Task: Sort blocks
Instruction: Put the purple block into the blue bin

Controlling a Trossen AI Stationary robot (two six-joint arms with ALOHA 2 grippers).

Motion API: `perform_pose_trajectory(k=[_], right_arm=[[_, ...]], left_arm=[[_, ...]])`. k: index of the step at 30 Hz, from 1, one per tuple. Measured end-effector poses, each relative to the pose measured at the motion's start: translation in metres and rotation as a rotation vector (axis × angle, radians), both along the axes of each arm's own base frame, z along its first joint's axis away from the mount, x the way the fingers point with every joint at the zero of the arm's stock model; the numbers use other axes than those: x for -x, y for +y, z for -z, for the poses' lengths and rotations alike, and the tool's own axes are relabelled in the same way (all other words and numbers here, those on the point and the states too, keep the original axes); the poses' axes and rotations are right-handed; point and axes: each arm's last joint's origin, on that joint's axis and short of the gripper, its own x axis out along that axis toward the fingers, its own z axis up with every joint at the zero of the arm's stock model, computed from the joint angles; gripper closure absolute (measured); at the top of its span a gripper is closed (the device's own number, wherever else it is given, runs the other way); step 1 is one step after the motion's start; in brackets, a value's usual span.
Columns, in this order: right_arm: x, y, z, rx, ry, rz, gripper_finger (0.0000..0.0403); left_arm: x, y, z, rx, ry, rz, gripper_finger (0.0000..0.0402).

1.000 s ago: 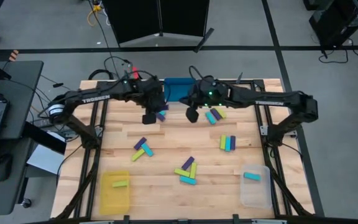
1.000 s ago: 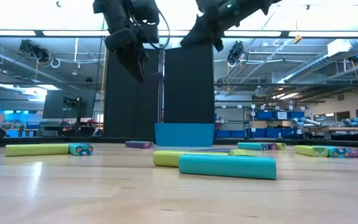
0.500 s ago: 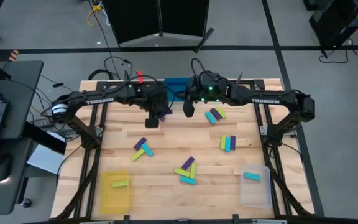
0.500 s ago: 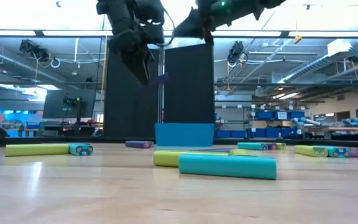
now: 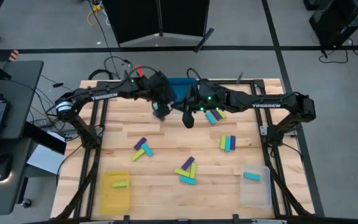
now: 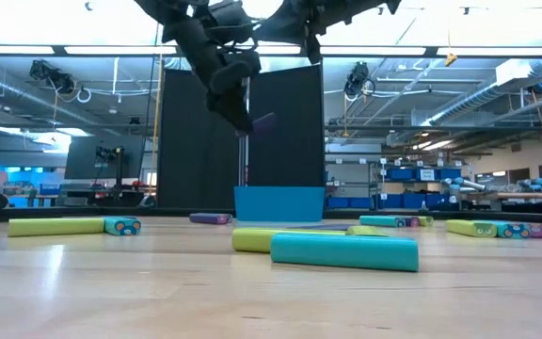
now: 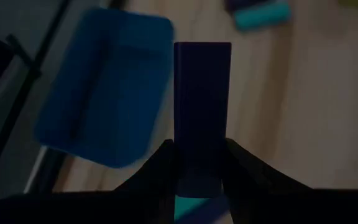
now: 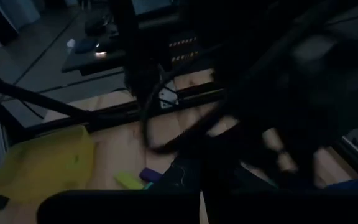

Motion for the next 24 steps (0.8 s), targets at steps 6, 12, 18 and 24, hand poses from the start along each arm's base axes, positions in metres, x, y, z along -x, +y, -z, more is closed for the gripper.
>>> perform_pose_trajectory(k=[6,12,18,24], right_arm=[[0.002,-0.002,0.004,0.011,0.047,0.072,0.0392],[0.004,-0.001,0.009,0.014,0.110,0.095,0.0392],[0.024,-0.001,-0.006,0.067,0.143,0.158,0.0392],[0.060,-0.008,-0.030,0.114,0.159,0.274,0.0392]], left_arm=[[-0.004,0.019,-0.011,-0.045,-0.165,-0.075,0.0301],[-0.004,0.035,-0.021,-0.047,-0.307,-0.112,0.0301],[-0.001,0.047,-0.027,-0.045,-0.389,-0.083,0.0301],[0.006,0.059,-0.028,-0.057,-0.385,-0.080,0.0301]])
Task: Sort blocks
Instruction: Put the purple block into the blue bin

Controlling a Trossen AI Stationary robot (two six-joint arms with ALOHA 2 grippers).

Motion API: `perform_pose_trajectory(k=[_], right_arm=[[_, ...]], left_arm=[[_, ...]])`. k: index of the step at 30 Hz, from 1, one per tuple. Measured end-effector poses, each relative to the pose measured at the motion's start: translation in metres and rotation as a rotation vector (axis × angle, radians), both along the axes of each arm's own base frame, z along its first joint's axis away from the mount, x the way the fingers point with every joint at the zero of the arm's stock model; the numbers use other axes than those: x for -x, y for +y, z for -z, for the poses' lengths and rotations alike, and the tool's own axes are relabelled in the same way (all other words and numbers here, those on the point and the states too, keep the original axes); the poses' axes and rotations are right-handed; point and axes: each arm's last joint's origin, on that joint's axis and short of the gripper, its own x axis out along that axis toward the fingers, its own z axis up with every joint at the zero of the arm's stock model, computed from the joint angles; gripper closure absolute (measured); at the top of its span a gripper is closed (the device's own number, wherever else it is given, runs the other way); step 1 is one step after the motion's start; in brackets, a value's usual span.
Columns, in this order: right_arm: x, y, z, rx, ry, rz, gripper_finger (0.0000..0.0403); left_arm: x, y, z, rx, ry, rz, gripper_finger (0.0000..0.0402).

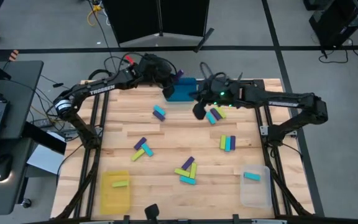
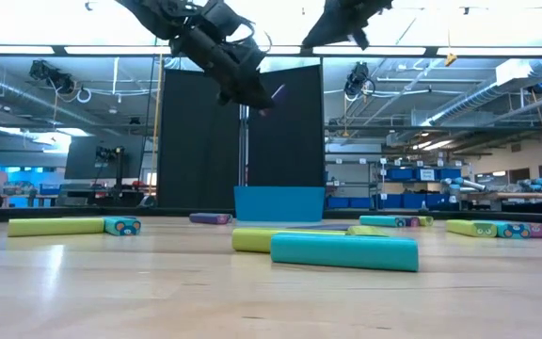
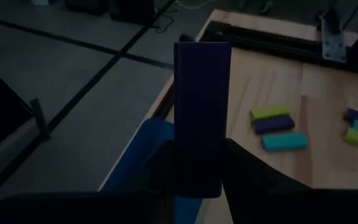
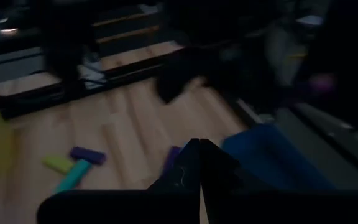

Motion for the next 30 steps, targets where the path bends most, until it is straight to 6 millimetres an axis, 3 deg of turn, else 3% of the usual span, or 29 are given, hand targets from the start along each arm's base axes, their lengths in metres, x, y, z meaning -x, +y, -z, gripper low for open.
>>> perform_pose_trajectory(k=[4,9,16,25,30], right_arm=[[0.021,-0.002,-0.013,0.011,-0.005,0.042,0.0392],[0.034,-0.002,-0.020,-0.023,-0.022,0.072,0.0392],[0.033,-0.002,-0.017,-0.059,-0.017,0.091,0.0392],[0.030,-0.003,-0.012,-0.065,0.009,0.093,0.0392],[0.029,-0.003,-0.011,-0.067,0.019,0.093,0.0392]], left_arm=[[0.006,0.009,0.012,0.037,0.077,-0.007,0.0301],[0.001,0.016,0.045,0.201,0.183,-0.060,0.0301],[-0.018,0.036,0.082,0.437,0.358,-0.282,0.0301],[-0.048,0.060,0.101,0.578,0.366,-0.427,0.0301],[-0.051,0.067,0.110,0.637,0.370,-0.467,0.0301]])
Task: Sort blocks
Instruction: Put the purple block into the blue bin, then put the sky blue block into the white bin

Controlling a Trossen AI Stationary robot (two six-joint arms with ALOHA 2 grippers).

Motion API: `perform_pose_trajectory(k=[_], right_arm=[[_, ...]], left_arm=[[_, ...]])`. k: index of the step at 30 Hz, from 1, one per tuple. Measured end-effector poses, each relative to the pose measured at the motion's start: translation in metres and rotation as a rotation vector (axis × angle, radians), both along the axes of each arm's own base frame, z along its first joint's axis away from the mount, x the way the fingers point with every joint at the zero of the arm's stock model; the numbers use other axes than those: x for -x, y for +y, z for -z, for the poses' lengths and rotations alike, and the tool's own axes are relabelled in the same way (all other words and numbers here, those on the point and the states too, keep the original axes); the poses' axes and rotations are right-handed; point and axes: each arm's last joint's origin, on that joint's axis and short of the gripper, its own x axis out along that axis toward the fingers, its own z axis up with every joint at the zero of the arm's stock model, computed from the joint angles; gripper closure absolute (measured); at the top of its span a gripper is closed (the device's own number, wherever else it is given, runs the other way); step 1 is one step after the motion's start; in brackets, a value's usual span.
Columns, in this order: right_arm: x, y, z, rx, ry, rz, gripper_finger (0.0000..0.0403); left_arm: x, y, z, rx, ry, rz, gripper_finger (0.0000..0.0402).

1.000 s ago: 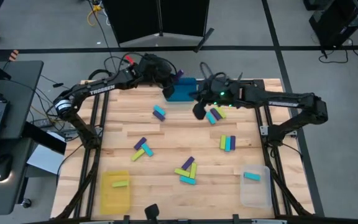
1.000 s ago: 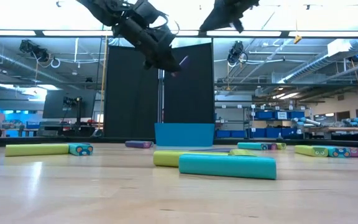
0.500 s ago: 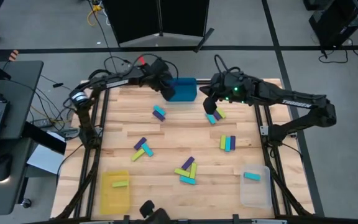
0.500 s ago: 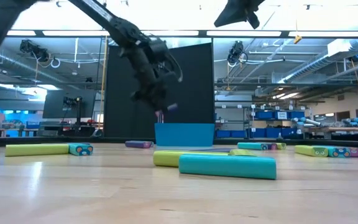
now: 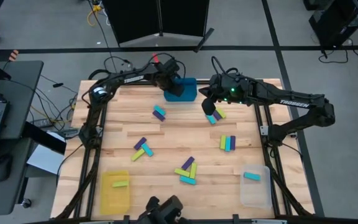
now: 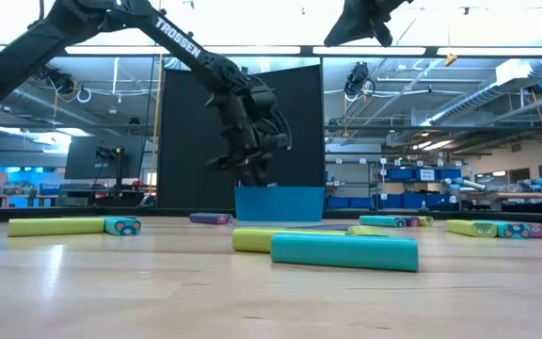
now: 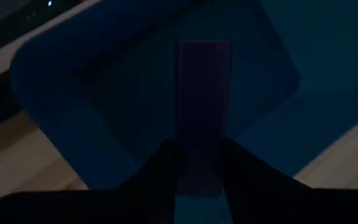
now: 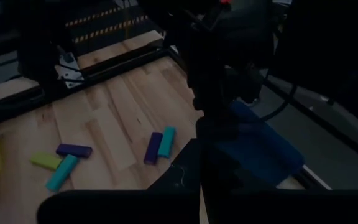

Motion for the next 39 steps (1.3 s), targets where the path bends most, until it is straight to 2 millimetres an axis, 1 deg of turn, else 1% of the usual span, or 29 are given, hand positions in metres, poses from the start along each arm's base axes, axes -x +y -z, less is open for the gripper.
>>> perform_pose_trajectory(k=[5,16,28,29,34,36,39], right_arm=[[0.000,0.000,0.000,0.000,0.002,0.000,0.0392],[0.000,0.000,0.000,0.004,0.005,-0.003,0.0392],[0.000,0.000,0.000,0.000,0.004,-0.001,0.0392],[0.000,0.000,0.000,0.000,0.004,-0.001,0.0392],[0.000,0.000,0.000,0.000,0.004,-0.001,0.0392],[0.000,0.000,0.000,0.000,0.004,-0.001,0.0392],[0.000,0.000,0.000,0.000,0.004,-0.001,0.0392]], left_arm=[[0.007,0.005,0.006,0.035,0.031,-0.039,0.0301],[0.016,0.013,0.009,0.052,0.058,-0.079,0.0301],[0.017,0.013,0.009,0.071,0.057,-0.128,0.0301],[0.017,0.013,0.009,0.071,0.057,-0.129,0.0294],[0.017,0.013,0.009,0.071,0.054,-0.128,0.0236],[0.017,0.014,0.008,0.070,0.053,-0.128,0.0228],[0.014,0.015,0.003,0.053,0.039,-0.125,0.0229]])
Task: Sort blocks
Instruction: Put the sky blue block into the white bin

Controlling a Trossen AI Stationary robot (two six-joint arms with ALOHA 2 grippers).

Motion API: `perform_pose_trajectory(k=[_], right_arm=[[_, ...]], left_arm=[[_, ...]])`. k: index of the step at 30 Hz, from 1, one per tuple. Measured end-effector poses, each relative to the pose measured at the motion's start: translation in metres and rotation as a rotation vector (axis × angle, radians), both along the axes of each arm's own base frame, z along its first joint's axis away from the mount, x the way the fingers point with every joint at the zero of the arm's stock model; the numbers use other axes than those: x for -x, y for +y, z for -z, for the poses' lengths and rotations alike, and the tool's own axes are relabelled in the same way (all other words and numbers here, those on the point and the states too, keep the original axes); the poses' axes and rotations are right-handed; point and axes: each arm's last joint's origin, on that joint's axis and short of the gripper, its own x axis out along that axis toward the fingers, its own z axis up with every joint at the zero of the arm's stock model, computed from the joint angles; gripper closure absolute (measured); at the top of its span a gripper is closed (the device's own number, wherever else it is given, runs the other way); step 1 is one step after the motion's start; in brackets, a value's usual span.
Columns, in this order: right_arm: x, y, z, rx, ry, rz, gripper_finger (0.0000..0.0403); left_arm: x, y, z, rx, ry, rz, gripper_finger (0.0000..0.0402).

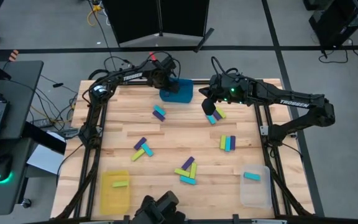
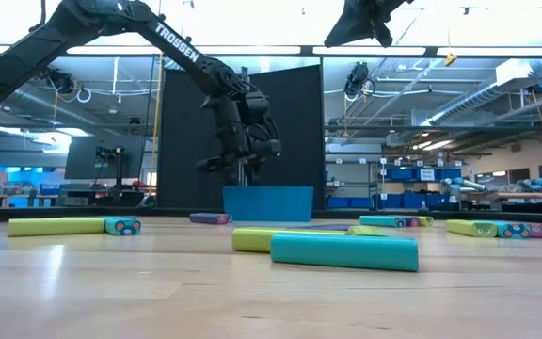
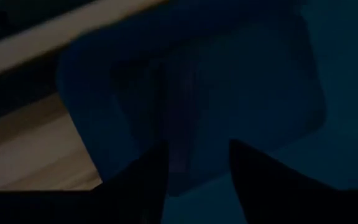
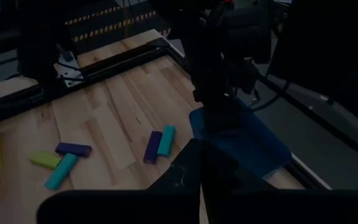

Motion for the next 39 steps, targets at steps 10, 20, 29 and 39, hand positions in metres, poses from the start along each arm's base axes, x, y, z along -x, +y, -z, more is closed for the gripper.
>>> perform_pose_trajectory(k=[10,20,29,39], right_arm=[[0.002,0.000,-0.001,0.000,-0.001,0.000,0.0392],[0.013,0.003,-0.009,0.006,-0.021,0.003,0.0392],[0.026,0.007,-0.014,-0.005,-0.010,0.006,0.0392],[0.027,0.015,-0.009,-0.037,0.041,-0.014,0.0392]], left_arm=[[-0.016,-0.001,-0.029,-0.121,-0.039,0.072,0.0266],[-0.033,-0.026,-0.064,-0.352,-0.075,0.186,0.0392],[-0.037,-0.044,-0.101,-0.506,-0.160,0.310,0.0398],[-0.054,-0.059,-0.109,-0.586,-0.252,0.410,0.0400]])
